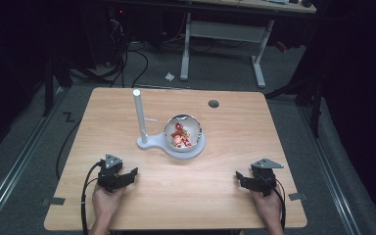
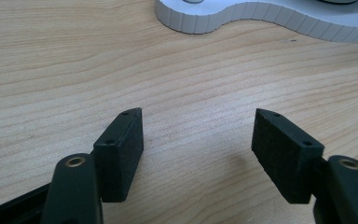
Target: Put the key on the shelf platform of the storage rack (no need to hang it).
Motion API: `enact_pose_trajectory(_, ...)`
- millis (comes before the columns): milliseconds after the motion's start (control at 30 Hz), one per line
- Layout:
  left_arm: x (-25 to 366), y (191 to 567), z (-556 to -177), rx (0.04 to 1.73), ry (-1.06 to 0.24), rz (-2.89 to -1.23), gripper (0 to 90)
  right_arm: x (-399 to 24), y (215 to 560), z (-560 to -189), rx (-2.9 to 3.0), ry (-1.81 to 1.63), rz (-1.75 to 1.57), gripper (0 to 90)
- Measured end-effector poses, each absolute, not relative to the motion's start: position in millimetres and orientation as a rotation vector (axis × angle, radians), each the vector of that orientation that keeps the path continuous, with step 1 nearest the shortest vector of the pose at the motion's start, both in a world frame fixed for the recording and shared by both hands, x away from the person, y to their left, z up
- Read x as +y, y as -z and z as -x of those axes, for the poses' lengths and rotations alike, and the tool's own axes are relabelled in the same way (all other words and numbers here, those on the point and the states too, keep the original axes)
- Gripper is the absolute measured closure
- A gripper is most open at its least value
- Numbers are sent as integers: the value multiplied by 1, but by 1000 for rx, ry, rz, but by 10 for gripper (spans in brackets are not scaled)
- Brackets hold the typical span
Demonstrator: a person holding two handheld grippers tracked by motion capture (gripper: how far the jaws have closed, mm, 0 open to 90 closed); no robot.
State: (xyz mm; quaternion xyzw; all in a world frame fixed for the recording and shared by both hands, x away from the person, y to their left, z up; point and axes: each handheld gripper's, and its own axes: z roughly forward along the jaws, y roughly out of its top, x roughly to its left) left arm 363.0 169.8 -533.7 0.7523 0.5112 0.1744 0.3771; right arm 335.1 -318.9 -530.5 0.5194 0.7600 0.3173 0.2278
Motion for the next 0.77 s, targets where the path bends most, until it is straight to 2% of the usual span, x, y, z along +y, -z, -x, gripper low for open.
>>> enact_pose_trajectory(500, 158, 536, -361, 1279, -558, -1991, 319, -319, 531, -335, 2094, -873, -1429, 282)
enact_pose_trajectory(767, 159, 536, -361, 1280, -552, -1989, 305, -319, 531, -335, 2093, -874, -1430, 282)
